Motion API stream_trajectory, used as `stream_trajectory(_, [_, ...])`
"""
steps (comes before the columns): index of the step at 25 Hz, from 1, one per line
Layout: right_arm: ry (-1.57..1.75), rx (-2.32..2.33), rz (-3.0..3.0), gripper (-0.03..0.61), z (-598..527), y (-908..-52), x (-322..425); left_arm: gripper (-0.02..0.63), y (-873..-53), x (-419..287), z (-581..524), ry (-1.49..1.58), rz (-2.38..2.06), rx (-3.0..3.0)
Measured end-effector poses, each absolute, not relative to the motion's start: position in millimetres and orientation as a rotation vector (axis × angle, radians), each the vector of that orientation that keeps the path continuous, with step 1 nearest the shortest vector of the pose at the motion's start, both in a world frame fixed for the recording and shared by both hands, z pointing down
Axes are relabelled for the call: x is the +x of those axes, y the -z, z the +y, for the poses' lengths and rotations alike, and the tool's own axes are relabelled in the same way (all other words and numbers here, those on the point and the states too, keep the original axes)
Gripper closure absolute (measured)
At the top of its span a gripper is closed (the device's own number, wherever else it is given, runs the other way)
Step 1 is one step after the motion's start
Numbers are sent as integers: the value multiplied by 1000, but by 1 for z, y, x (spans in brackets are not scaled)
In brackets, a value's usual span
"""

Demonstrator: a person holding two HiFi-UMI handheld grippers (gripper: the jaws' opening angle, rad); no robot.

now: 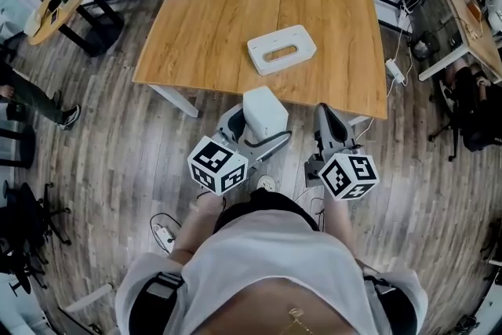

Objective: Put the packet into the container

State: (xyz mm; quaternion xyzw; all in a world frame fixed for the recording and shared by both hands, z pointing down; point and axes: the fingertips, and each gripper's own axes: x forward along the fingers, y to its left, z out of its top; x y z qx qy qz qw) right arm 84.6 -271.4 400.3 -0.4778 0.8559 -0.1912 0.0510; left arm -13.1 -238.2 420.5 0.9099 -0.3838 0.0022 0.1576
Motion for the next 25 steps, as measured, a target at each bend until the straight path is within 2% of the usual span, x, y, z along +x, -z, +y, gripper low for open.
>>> stream_trajectory(16, [621, -1427, 2614, 568, -289, -413, 91, 160, -429, -9, -268, -69, -1130, 2584])
stream_trajectory(25, [641, -1471, 2583, 568, -329, -417, 103, 160, -438, -4, -326, -159, -1084, 2593])
